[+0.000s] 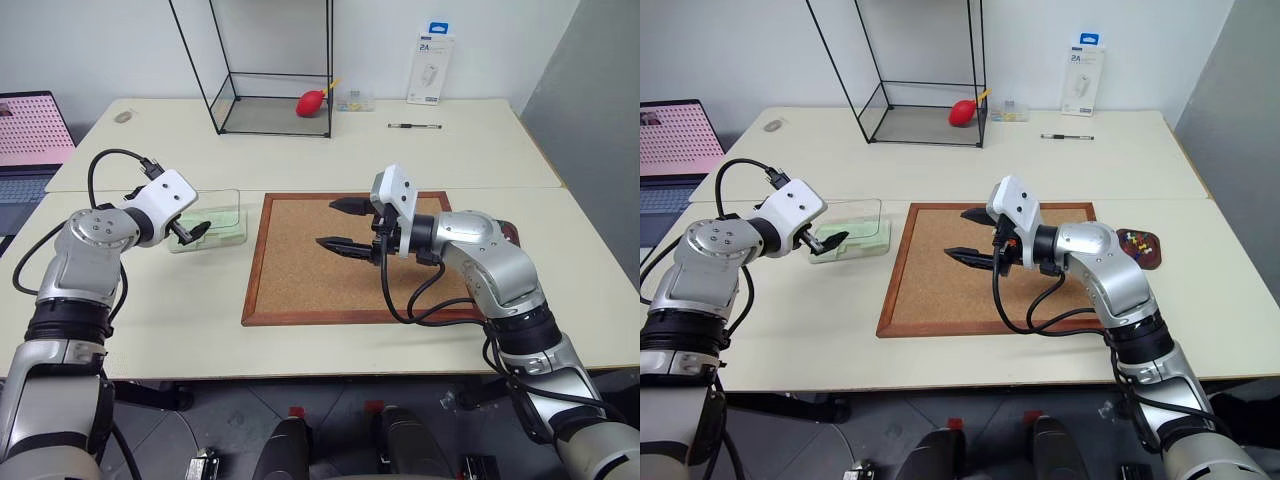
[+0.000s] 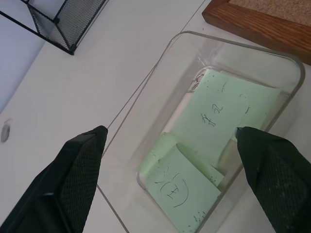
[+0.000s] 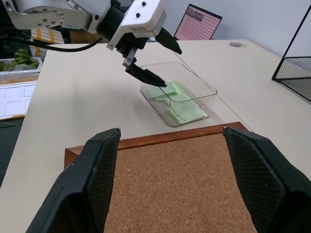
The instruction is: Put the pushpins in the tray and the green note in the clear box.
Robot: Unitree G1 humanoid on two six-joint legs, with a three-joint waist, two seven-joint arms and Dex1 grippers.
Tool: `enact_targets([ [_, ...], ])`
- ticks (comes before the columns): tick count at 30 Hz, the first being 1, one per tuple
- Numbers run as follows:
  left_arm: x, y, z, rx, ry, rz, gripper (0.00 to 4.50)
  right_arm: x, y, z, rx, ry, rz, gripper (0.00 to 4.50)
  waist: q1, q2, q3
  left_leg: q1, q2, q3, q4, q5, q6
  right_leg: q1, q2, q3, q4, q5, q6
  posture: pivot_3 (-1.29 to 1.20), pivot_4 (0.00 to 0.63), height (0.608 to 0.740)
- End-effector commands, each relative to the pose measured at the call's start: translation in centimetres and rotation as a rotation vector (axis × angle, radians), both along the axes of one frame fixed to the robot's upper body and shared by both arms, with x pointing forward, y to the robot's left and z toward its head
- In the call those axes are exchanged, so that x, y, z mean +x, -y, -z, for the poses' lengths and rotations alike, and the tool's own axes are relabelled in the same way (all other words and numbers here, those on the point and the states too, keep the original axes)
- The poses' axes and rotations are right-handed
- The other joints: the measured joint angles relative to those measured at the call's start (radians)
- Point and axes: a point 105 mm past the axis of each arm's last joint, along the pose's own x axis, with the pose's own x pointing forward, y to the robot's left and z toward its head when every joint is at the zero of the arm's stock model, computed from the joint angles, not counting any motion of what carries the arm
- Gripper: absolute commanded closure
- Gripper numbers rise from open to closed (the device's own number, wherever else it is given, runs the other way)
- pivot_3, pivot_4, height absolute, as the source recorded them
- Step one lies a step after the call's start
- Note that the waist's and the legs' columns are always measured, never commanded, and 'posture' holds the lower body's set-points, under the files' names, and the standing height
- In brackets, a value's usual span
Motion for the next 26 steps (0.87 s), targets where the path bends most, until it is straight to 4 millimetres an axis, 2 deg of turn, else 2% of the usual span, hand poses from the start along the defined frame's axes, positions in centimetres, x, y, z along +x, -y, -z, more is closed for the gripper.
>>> enact_targets([
  [1, 0.0, -0.7, 0.0, -0.039, 0.002, -0.040, 0.01, -0.2, -0.1, -1.3, 0.024, 0.039, -0.007, 0.94, -0.001, 0.000, 0.000, 0.000, 0.000, 0.000, 0.000, 0.000, 0.000, 0.000, 0.000, 0.000, 0.000, 0.000, 0.000, 0.00, 0.150, 0.740],
  [3, -0.1, -0.7, -0.4, -0.072, 0.020, -0.043, 0.01, -0.2, 0.0, -1.2, 0.023, 0.040, -0.007, 0.94, -0.001, 0.000, 0.000, 0.000, 0.000, 0.000, 0.000, 0.000, 0.000, 0.000, 0.000, 0.000, 0.000, 0.000, 0.000, 0.00, 0.150, 0.740],
  [6, -0.6, 0.4, -2.0, -0.231, 0.073, -0.001, 0.01, -0.3, 0.4, -1.2, 0.020, 0.042, -0.004, 0.94, -0.004, 0.000, 0.000, 0.000, 0.000, 0.000, 0.000, 0.000, 0.000, 0.000, 0.000, 0.000, 0.000, 0.000, 0.000, 0.00, 0.150, 0.740],
  [9, -2.0, 1.9, -3.9, -0.369, 0.137, 0.079, 0.01, -0.1, 1.3, -1.3, 0.028, 0.045, 0.026, 0.94, -0.007, 0.000, 0.000, -0.001, 0.000, -0.001, 0.000, 0.000, 0.000, 0.000, 0.000, 0.000, 0.000, 0.000, 0.000, 0.00, 0.150, 0.740],
  [11, -3.3, 3.3, -4.3, -0.418, 0.148, 0.141, 0.01, 0.3, 2.4, -1.2, 0.038, 0.047, 0.075, 0.94, -0.006, 0.000, 0.000, -0.003, 0.000, -0.001, 0.000, 0.000, 0.000, -0.002, -0.001, -0.001, -0.001, 0.000, 0.000, 0.00, 0.150, 0.740],
  [14, -5.4, 5.8, -3.6, -0.417, 0.141, 0.203, 0.01, 1.1, 4.8, -0.9, 0.060, 0.064, 0.198, 0.94, -0.006, 0.000, 0.000, -0.006, 0.000, -0.001, 0.000, 0.000, 0.000, -0.004, -0.002, 0.000, -0.001, 0.003, -0.004, 0.00, 0.150, 0.740],
  [18, -7.2, 8.2, -1.5, -0.410, 0.091, 0.275, 0.01, 1.0, 7.9, 1.3, 0.025, 0.064, 0.299, 0.94, 0.003, 0.000, 0.000, -0.007, -0.001, -0.001, 0.000, 0.000, 0.000, -0.004, -0.002, 0.000, -0.002, 0.002, -0.004, 0.00, 0.150, 0.740],
  [22, -8.3, 10.3, 0.6, -0.424, 0.035, 0.339, 0.01, 0.5, 10.4, 3.7, -0.019, 0.038, 0.383, 0.94, 0.008, 0.000, 0.000, -0.006, 0.000, 0.000, 0.000, 0.000, 0.000, -0.004, -0.001, 0.000, -0.001, 0.000, 0.000, 0.00, 0.150, 0.740],
  [26, -8.8, 11.7, 1.2, -0.446, 0.021, 0.392, 0.01, 0.8, 12.0, 4.6, -0.016, 0.046, 0.484, 0.94, 0.008, 0.000, 0.000, -0.004, 0.000, 0.001, 0.001, 0.000, 0.000, -0.002, -0.001, 0.001, -0.002, 0.000, 0.000, 0.00, 0.150, 0.740],
])
